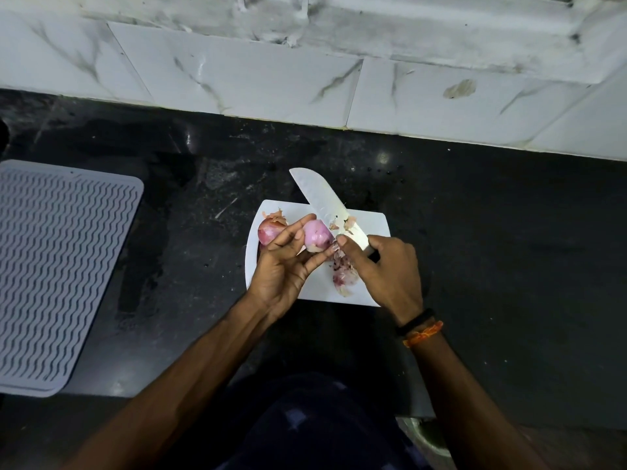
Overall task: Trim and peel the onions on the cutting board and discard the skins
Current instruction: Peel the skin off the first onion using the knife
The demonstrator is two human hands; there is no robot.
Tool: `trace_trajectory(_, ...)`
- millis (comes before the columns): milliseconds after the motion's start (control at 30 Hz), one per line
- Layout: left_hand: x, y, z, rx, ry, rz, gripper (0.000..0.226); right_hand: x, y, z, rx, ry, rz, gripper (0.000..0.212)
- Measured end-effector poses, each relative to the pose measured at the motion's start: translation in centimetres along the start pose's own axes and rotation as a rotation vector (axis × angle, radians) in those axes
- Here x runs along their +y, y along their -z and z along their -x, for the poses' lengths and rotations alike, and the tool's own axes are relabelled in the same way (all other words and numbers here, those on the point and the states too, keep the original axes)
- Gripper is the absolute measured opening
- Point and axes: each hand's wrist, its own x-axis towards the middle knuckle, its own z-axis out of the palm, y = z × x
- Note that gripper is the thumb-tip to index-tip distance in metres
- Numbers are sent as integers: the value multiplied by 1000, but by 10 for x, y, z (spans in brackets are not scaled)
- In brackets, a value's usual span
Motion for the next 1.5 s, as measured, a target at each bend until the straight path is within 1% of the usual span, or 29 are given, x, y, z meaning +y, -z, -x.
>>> trace_trajectory(67, -1, 2, -1, 0, 5, 9, 36, -2, 1, 0, 9, 29, 59, 53)
trace_trajectory(133, -1, 4, -2, 3, -2, 5, 37, -5, 2, 2, 14, 65, 119, 57)
trace_trajectory(233, -3, 5, -4, 52, -2, 1, 38, -6, 3, 5, -7, 111, 175, 56)
trace_trajectory(300, -3, 5, -4, 70, 1, -2, 37, -5, 4, 6, -16, 130, 190, 56)
trace_trajectory(400, -3, 5, -4, 17, -4, -30, 36, -3, 4, 3, 29, 108, 177, 61)
trace_trajectory(533, -3, 3, -3, 3, 4, -15, 26, -3, 5, 1, 31, 115, 191, 56)
trace_trajectory(700, -4, 5, -4, 33, 17, 5, 23, -6, 5, 6, 29, 165, 229, 54)
trace_trajectory(967, -4, 3, -3, 38, 30, -28, 23, -9, 5, 4, 66, 133, 235, 57)
trace_trajectory(1167, -3, 0, 0, 35, 35, -74, 22, -14, -1, 1, 123, 51, 300, 70)
trace_trajectory(1233, -4, 0, 0, 51, 39, -75, 23, -13, -1, -2, 117, 49, 298, 72)
trace_trajectory(1333, -5, 1, -2, 96, 36, -75, 27, -11, -1, -3, 30, 88, 279, 72)
trace_trajectory(1433, -4, 1, -4, 121, 18, -82, 26, -12, -2, 3, -43, 95, 127, 70)
trace_trajectory(1500, -2, 0, -4, 128, 16, -56, 28, -12, 2, 8, -49, 74, -11, 59)
